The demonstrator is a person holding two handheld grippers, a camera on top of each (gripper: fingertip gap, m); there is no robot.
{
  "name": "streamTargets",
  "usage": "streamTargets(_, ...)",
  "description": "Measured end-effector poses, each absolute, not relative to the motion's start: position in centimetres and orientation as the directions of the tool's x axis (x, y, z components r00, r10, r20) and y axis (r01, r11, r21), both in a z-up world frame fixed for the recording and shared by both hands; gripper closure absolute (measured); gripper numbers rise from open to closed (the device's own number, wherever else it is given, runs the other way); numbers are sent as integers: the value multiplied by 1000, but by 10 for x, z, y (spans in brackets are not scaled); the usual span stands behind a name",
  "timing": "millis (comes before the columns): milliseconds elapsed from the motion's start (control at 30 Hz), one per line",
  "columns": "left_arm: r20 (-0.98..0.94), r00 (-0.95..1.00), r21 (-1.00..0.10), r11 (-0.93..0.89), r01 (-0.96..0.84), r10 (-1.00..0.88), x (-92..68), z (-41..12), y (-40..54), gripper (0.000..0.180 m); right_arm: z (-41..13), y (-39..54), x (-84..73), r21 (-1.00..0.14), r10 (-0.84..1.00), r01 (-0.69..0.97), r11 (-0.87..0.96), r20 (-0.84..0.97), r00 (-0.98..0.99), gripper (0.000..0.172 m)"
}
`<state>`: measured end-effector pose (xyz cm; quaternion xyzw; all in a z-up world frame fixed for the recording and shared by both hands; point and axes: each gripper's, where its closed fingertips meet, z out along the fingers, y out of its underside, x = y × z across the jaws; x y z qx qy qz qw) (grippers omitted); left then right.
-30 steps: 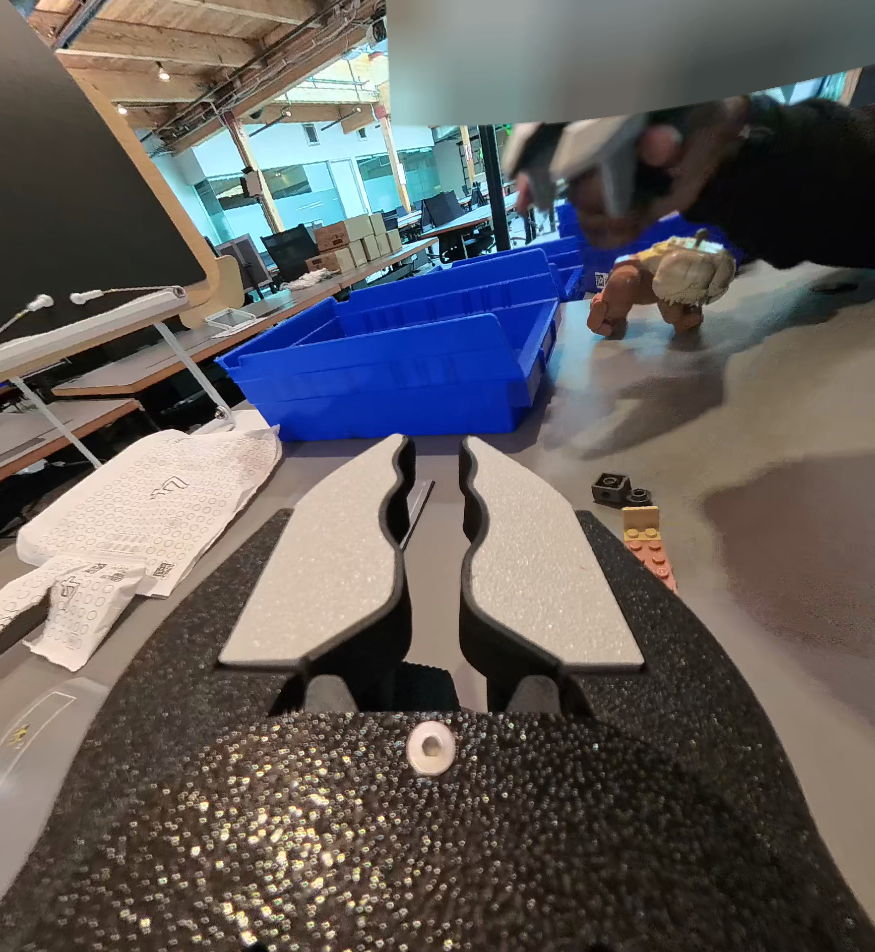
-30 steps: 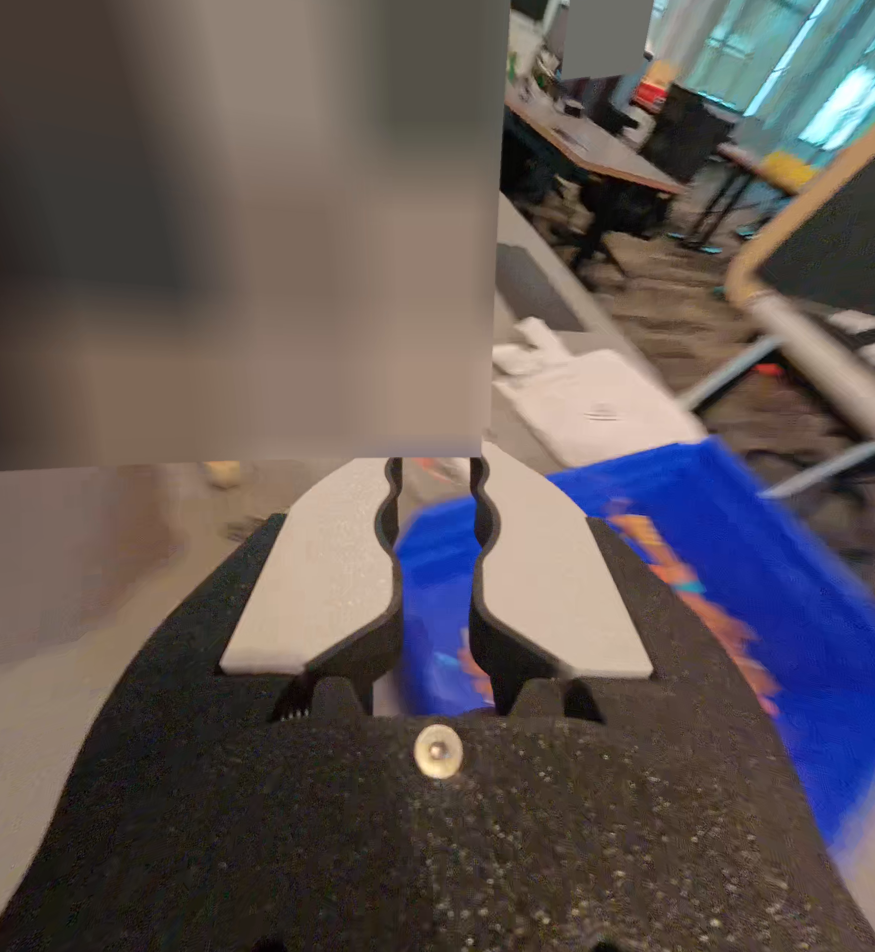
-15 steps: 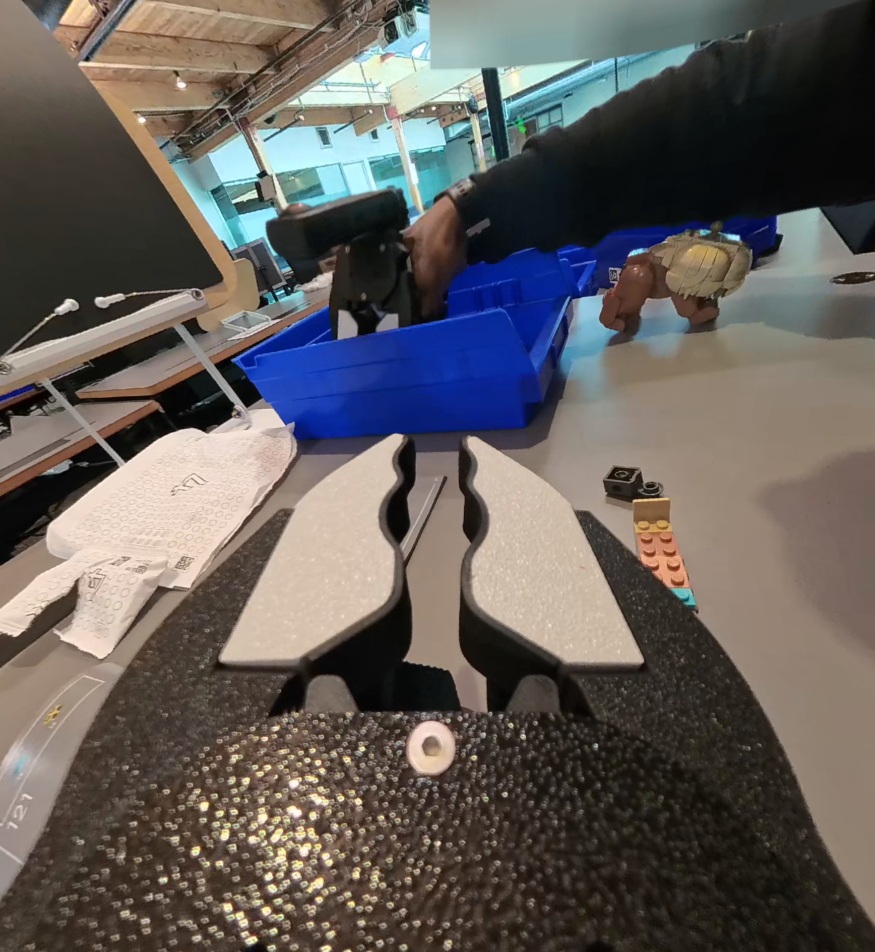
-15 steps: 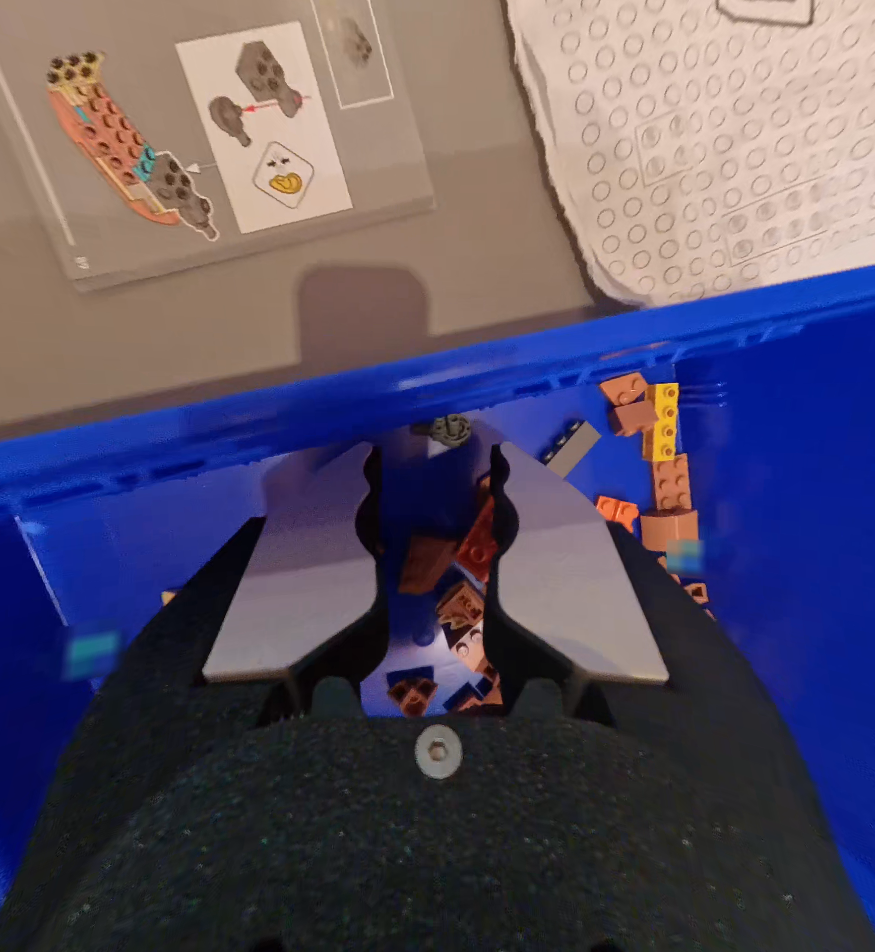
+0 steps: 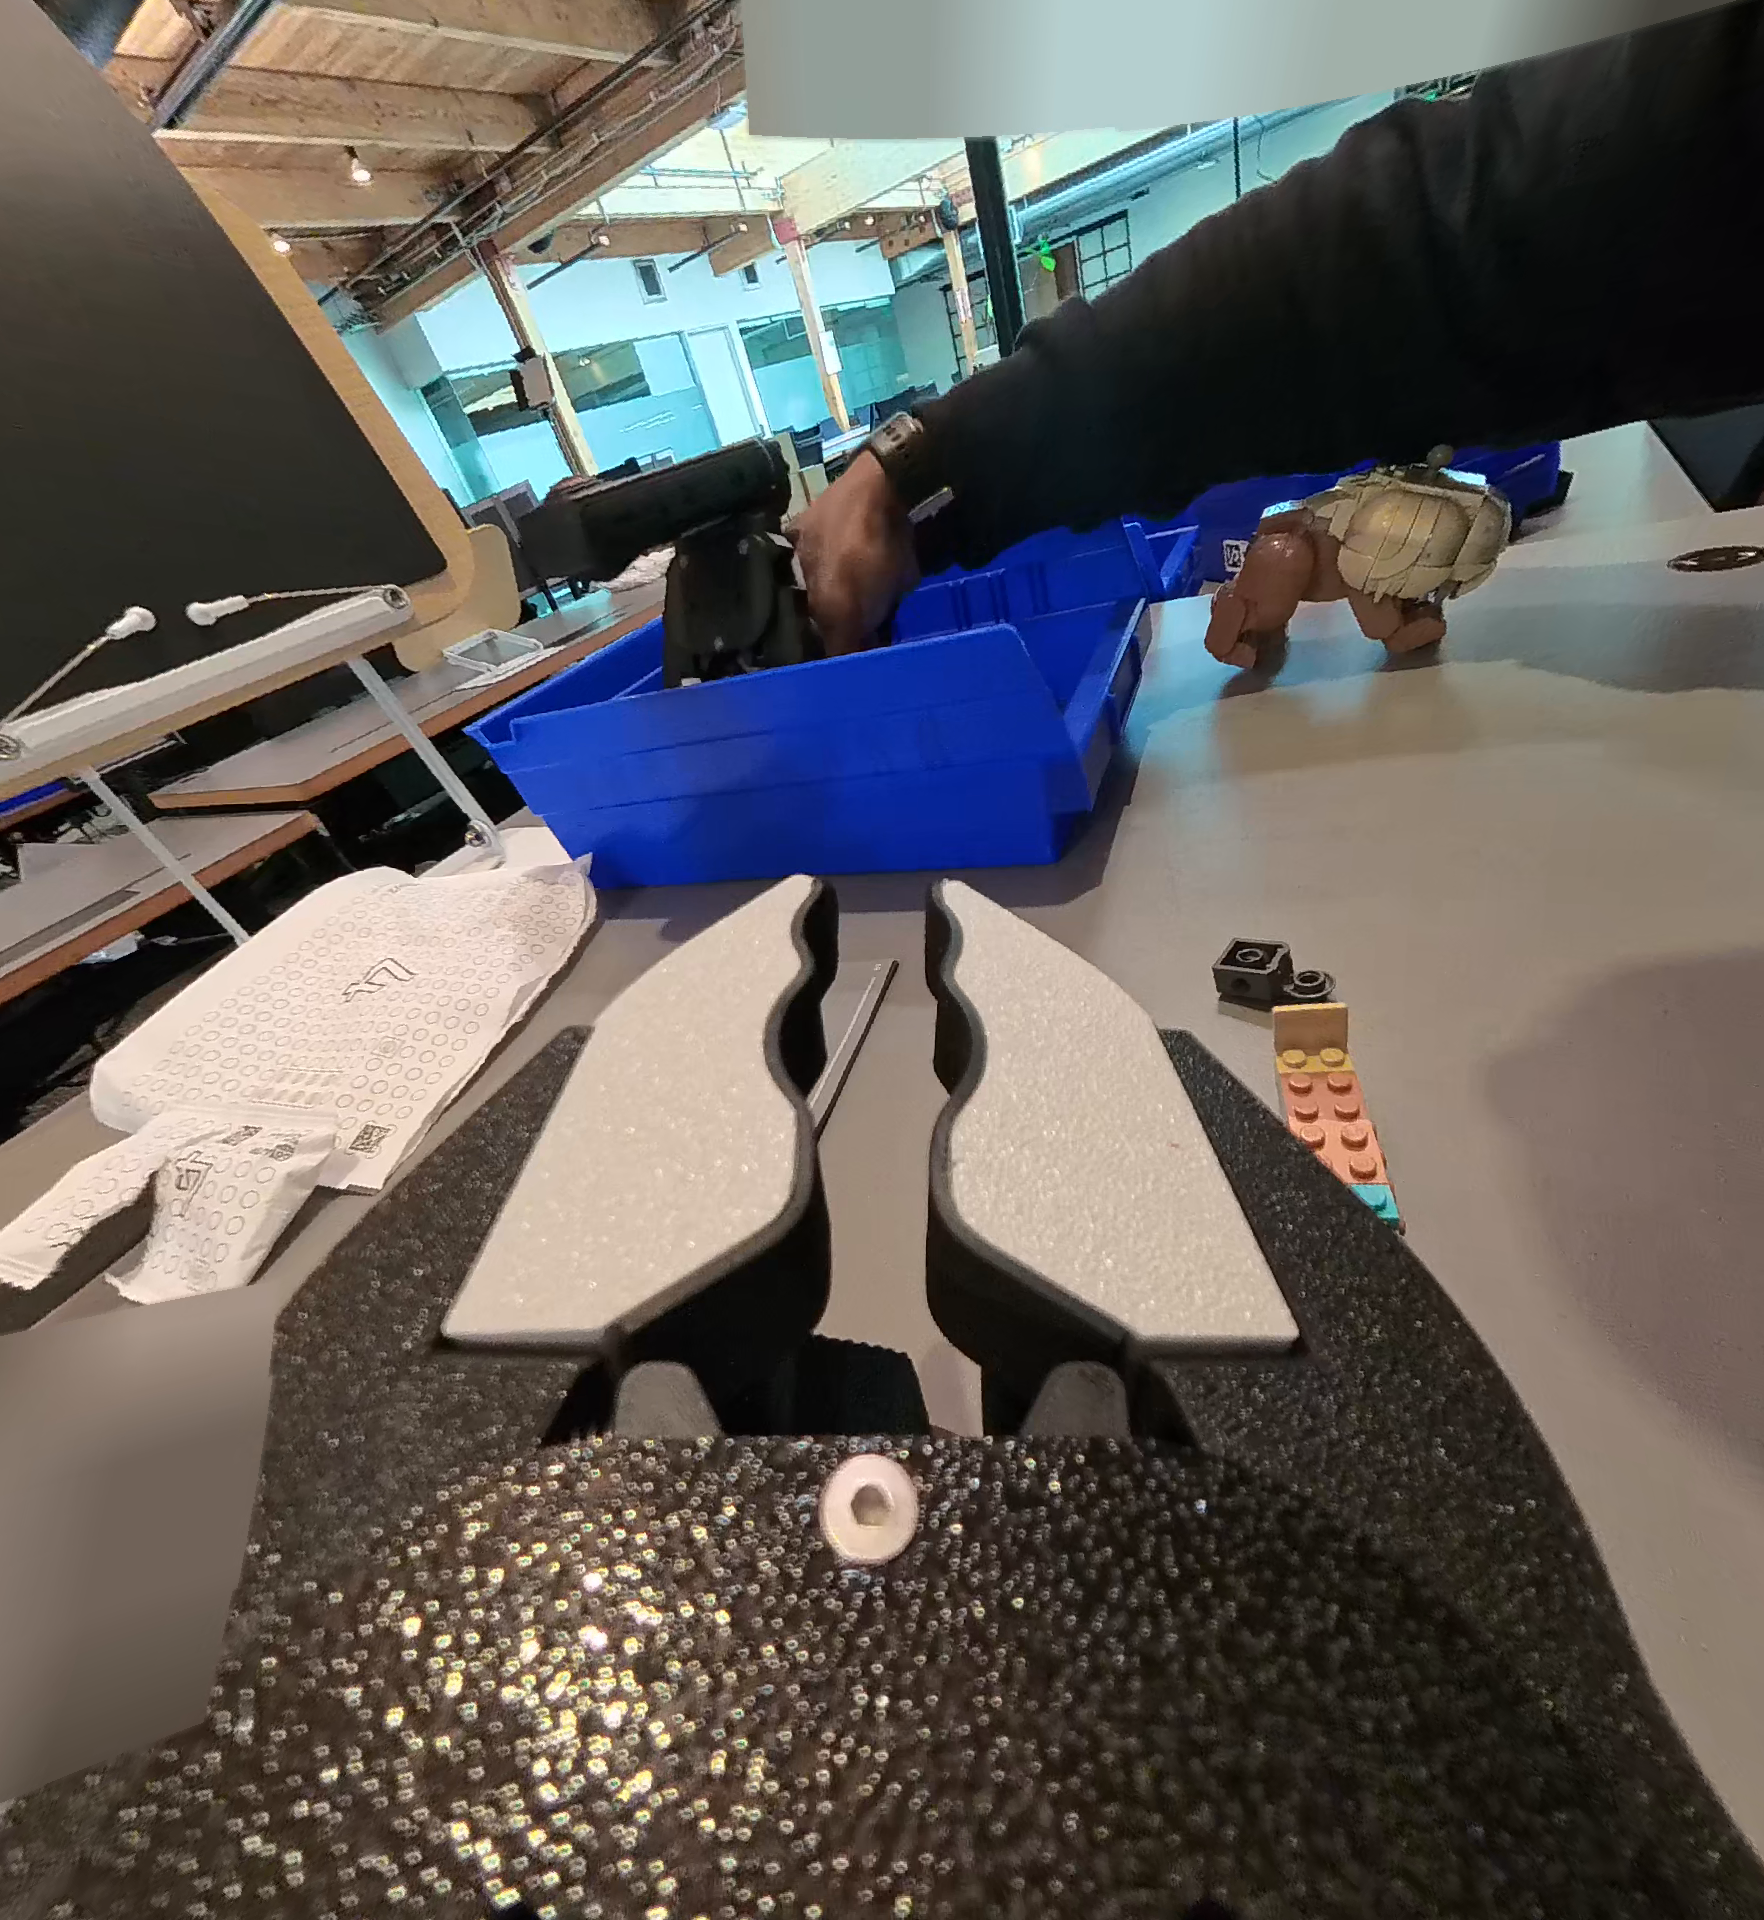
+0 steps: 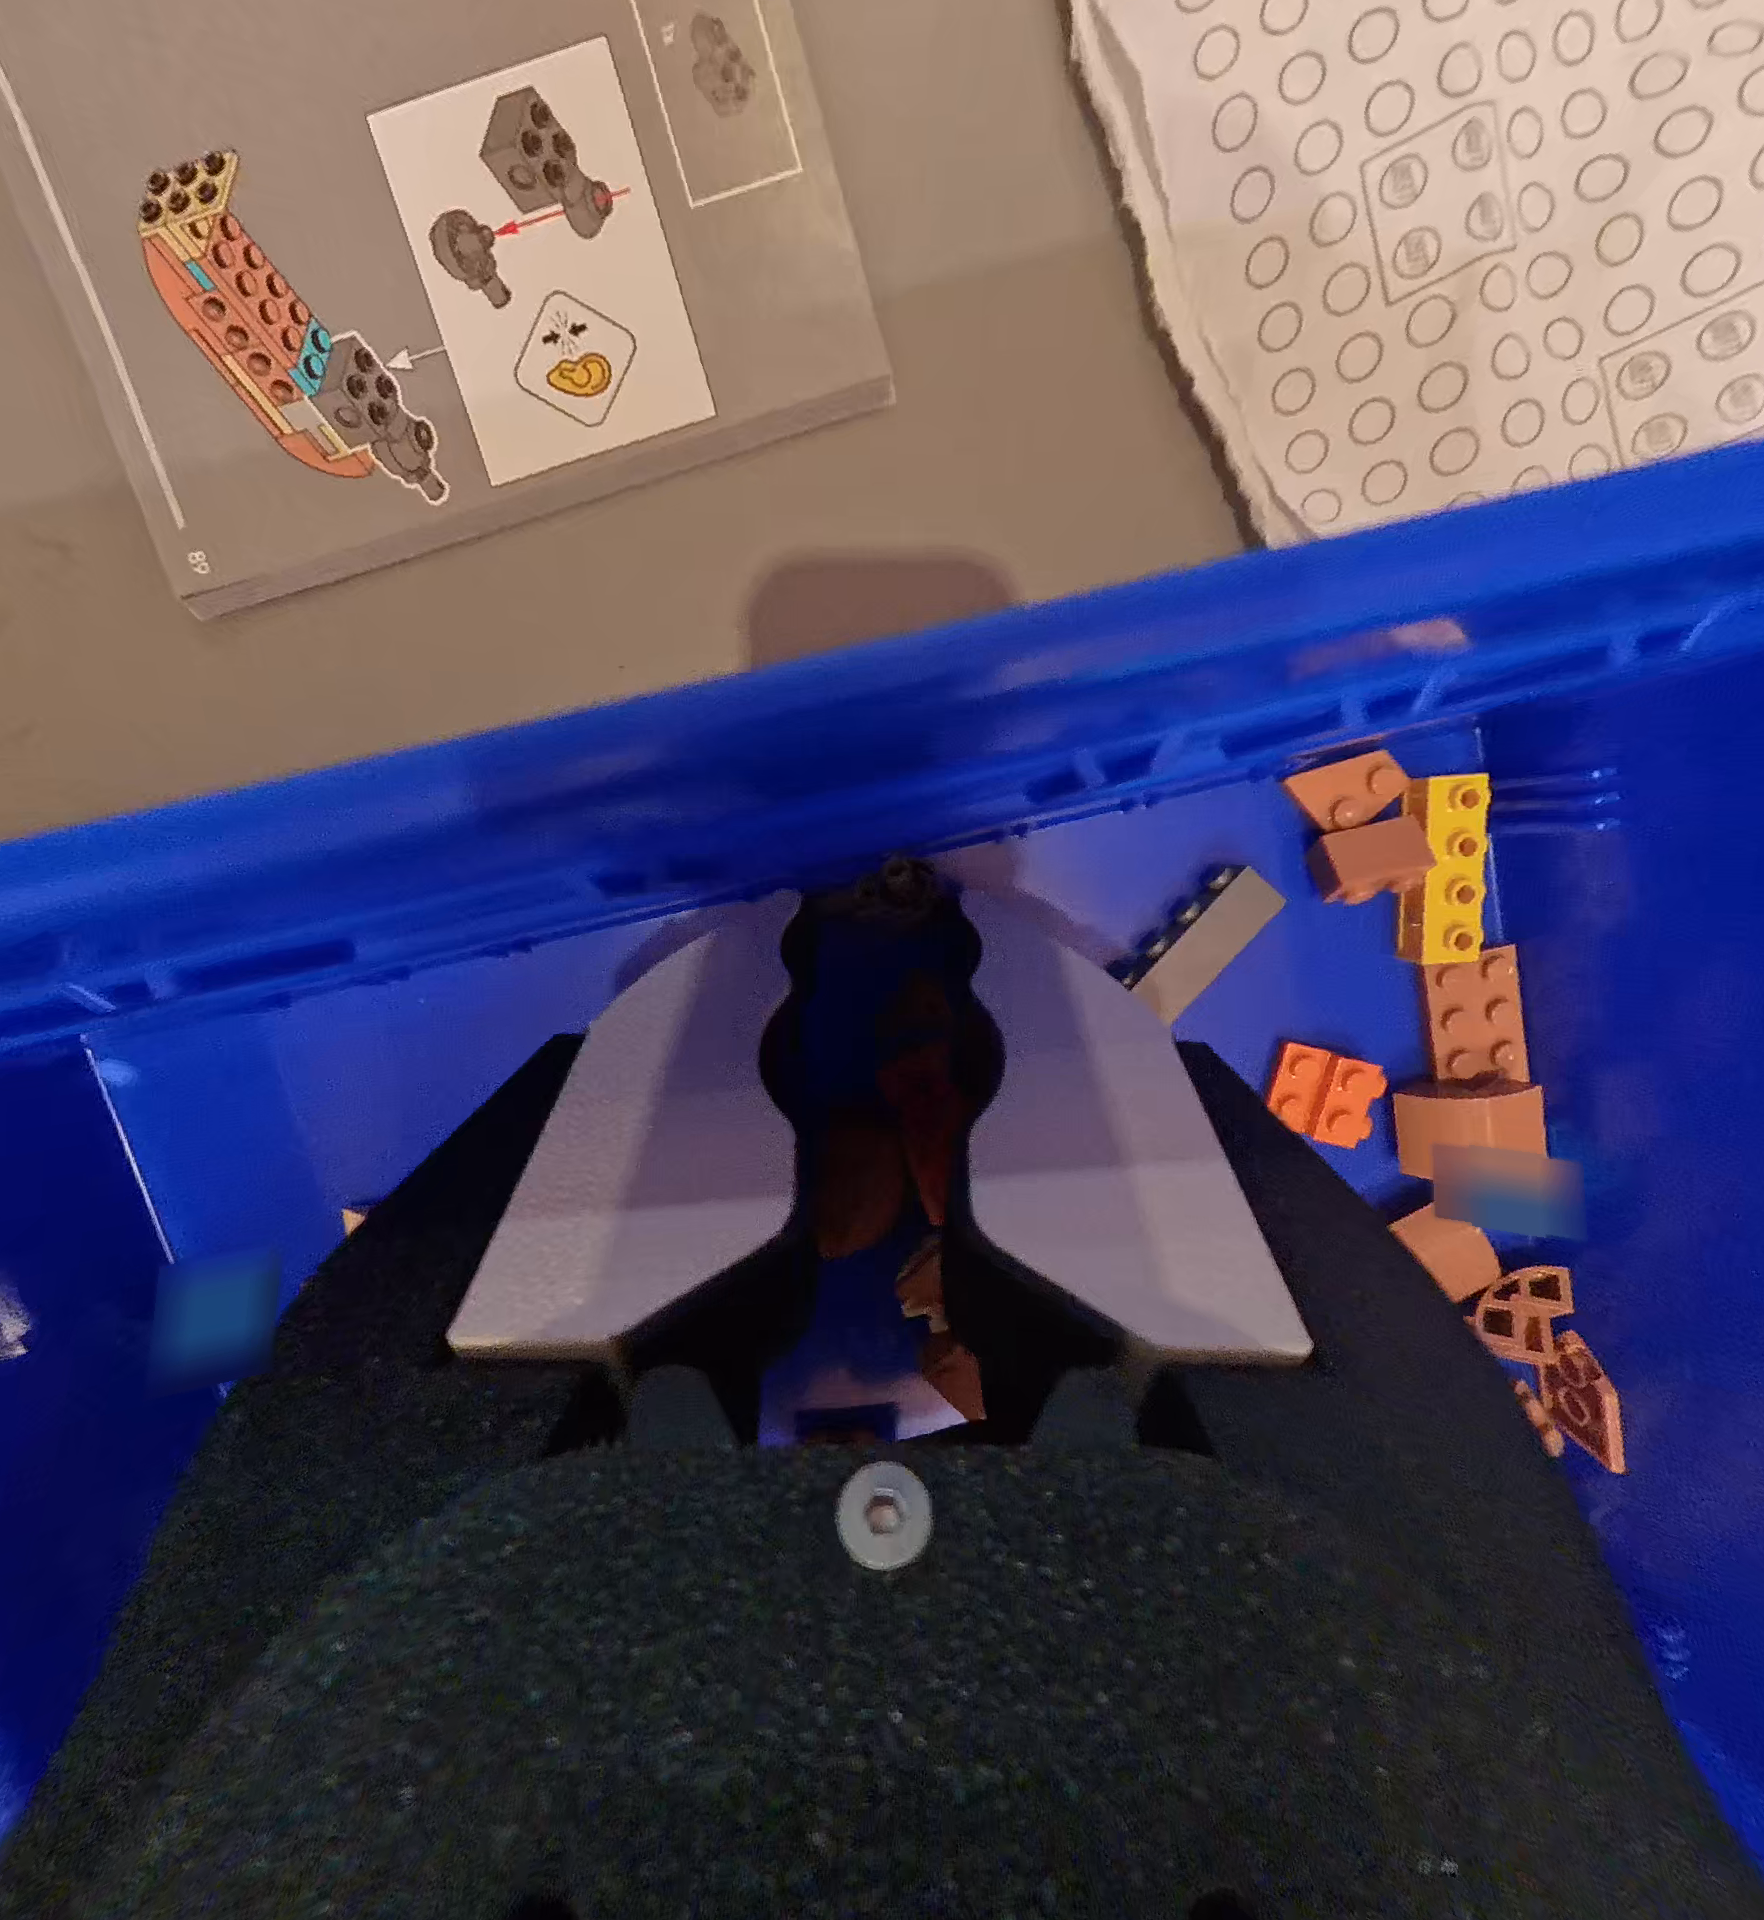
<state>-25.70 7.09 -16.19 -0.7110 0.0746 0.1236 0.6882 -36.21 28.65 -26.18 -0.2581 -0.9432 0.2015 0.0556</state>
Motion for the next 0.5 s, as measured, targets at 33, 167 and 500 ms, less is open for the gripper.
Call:
streamTargets(33, -278, 958, -960, -41, -276, 64, -257, -162, 71, 165, -262, 287, -362, -409, 510, 464, 786, 3, -860, 148)
streamTargets(167, -276, 959, -961, -40, -274, 64, -257, -162, 71, 165, -260, 288, -363, -407, 506, 450, 795, 37, -862, 148)
streamTargets(500, -273, 960, -962, -38, -271, 64, -257, -162, 71, 165, -217, 295, -363, -493, 530, 423, 760, 93, -843, 149)
